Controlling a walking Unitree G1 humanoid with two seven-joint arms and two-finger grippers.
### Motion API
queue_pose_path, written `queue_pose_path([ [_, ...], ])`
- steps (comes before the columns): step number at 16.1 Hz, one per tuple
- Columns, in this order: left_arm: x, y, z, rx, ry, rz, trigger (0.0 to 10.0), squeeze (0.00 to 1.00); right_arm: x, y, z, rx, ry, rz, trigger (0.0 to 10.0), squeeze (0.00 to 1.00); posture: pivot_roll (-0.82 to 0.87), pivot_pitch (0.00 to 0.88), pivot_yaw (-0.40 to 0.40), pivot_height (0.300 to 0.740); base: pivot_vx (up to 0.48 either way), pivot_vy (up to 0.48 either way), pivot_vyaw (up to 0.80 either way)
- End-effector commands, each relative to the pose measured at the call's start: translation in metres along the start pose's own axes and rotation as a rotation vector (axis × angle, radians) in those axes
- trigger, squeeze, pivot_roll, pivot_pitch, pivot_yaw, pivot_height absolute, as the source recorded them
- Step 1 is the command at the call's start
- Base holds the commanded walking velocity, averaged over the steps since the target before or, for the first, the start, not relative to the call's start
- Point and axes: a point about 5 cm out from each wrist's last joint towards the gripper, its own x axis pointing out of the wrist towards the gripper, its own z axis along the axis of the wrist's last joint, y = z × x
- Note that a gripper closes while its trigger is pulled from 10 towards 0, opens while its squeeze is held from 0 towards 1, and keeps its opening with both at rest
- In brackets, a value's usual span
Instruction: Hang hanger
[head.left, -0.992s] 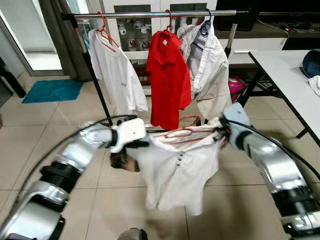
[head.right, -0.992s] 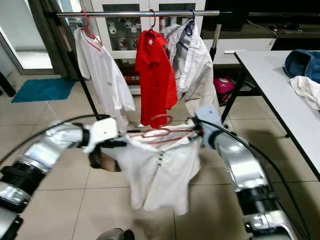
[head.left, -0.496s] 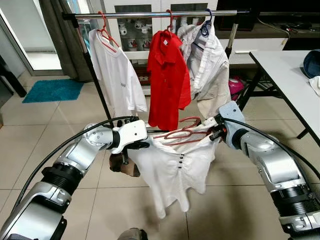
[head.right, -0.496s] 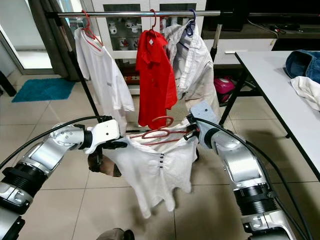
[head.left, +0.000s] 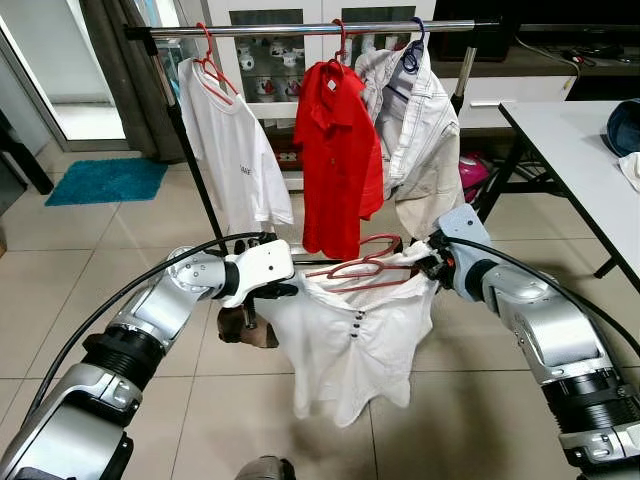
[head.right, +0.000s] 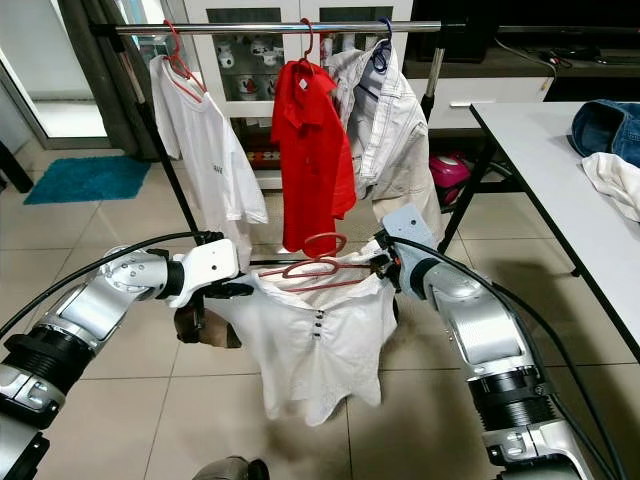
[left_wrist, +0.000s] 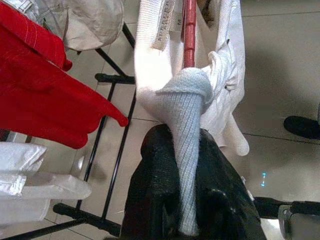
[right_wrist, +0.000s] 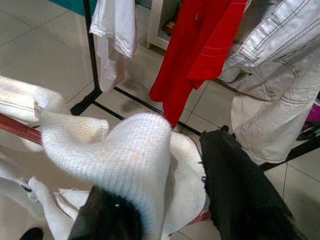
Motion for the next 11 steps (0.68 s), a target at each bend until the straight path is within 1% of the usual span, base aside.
queue_pose_path([
  [1, -0.006, 0.009, 0.001, 0.005, 0.009, 0.037, 0.0, 0.0, -0.003, -0.007, 0.006, -0.006, -0.016, -0.022, 10.0, 1.0, -0.06, 0.0, 0.059, 0.74, 0.0, 0.0, 0.0],
  [3, -0.008, 0.011, -0.001, -0.002, 0.017, 0.05, 0.0, 0.0, -0.004, -0.012, 0.009, -0.012, -0.024, -0.041, 10.0, 1.0, -0.06, 0.0, 0.059, 0.74, 0.0, 0.0, 0.0],
  [6, -0.01, 0.016, -0.001, -0.035, 0.016, 0.094, 0.0, 0.0, -0.005, -0.009, 0.014, -0.043, -0.036, -0.031, 10.0, 1.0, -0.06, 0.0, 0.058, 0.74, 0.0, 0.0, 0.0],
  [8, -0.012, 0.025, 0.004, -0.11, -0.035, 0.165, 0.0, 0.0, -0.006, -0.001, 0.017, -0.071, -0.043, -0.002, 10.0, 1.0, -0.06, 0.0, 0.058, 0.74, 0.0, 0.0, 0.0],
  [9, -0.014, 0.03, 0.008, -0.127, -0.061, 0.189, 0.0, 0.0, -0.005, 0.006, 0.021, -0.096, -0.056, 0.016, 10.0, 0.0, -0.06, 0.0, 0.059, 0.74, 0.0, 0.0, 0.0],
  [11, -0.013, 0.031, 0.01, -0.127, -0.067, 0.196, 0.0, 0.0, -0.003, 0.015, 0.025, -0.126, -0.08, 0.05, 10.0, 0.0, -0.06, 0.0, 0.06, 0.74, 0.0, 0.0, 0.0],
])
